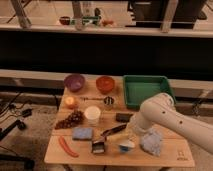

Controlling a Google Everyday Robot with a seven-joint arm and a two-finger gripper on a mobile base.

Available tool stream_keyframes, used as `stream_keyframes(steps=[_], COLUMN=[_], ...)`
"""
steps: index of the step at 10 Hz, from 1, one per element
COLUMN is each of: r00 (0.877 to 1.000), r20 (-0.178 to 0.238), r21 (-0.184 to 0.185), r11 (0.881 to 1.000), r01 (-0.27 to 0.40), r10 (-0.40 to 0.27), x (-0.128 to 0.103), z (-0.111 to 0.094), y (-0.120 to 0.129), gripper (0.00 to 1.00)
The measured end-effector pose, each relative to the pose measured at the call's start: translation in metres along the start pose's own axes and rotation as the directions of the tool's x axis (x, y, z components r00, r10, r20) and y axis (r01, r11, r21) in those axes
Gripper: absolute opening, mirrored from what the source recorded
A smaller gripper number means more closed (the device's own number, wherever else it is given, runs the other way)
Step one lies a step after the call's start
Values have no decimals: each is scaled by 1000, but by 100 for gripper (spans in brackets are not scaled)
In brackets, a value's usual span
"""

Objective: Place banana in plastic cup

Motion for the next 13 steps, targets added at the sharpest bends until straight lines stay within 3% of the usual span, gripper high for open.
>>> stream_keyframes(steps=[7,13], r00=[999,999], r20=[-31,-35], r21=[-7,-60], r11=[1000,998], r01=[7,34], r10=[-7,-36], x=[11,11], z=[-8,-7], y=[5,18], gripper=[0,0])
